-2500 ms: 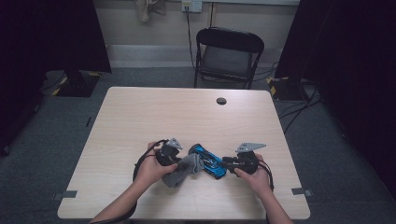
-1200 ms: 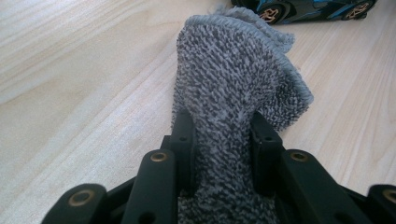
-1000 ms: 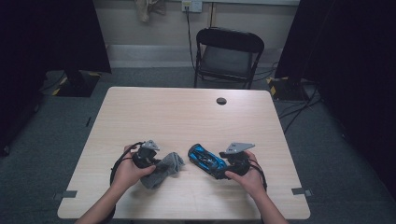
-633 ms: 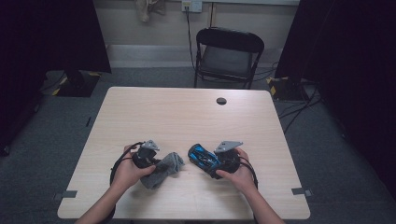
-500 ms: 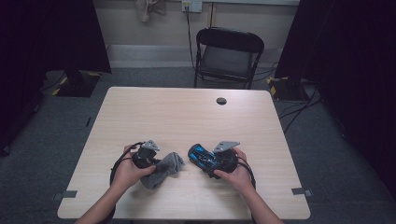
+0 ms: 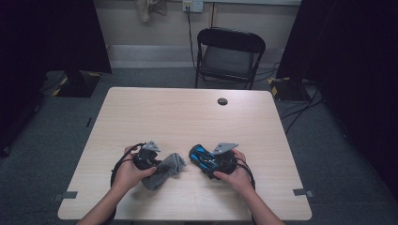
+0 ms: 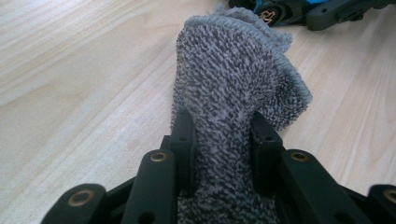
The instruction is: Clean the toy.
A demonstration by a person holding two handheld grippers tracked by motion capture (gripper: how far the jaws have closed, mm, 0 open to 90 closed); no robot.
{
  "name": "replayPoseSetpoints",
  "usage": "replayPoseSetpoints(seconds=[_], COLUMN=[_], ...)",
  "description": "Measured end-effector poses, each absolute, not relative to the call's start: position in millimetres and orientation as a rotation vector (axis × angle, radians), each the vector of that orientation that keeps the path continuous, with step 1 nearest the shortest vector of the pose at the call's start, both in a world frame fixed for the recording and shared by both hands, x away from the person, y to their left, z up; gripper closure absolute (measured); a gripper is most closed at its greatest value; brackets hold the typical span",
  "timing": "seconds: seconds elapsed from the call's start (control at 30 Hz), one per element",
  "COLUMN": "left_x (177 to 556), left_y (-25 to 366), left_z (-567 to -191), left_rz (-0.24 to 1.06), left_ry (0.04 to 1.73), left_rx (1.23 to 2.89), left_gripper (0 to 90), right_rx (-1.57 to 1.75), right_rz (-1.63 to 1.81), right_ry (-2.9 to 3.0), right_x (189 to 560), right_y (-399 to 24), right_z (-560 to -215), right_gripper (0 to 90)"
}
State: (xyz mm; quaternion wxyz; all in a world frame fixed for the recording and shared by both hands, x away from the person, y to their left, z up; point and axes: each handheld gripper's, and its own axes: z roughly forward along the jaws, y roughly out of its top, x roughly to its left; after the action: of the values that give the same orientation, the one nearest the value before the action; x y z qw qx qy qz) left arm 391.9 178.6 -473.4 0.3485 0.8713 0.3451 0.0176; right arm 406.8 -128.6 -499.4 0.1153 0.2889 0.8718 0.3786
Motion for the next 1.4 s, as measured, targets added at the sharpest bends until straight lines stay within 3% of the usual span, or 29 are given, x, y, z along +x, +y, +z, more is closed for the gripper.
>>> replayPoseSetpoints(seconds=[0.77,0.97,1.4], left_x=[383,382,381], left_y=[146,142,137], left_z=[-465,-468,-467], left_rz=[-0.029,-0.039,-0.041], left_ry=[0.774,0.77,0.758], left_rx=[2.272,2.288,2.292], left_gripper=[68.8,68.8,68.9], right_rx=[0.853,0.863,0.846], right_rz=[1.142,1.15,1.155], right_ry=[2.556,2.567,2.566], right_x=[400,400,399], right_y=[-146,-145,-145], right_z=[-493,-493,-490], right_gripper=[18.5,24.5,21.5])
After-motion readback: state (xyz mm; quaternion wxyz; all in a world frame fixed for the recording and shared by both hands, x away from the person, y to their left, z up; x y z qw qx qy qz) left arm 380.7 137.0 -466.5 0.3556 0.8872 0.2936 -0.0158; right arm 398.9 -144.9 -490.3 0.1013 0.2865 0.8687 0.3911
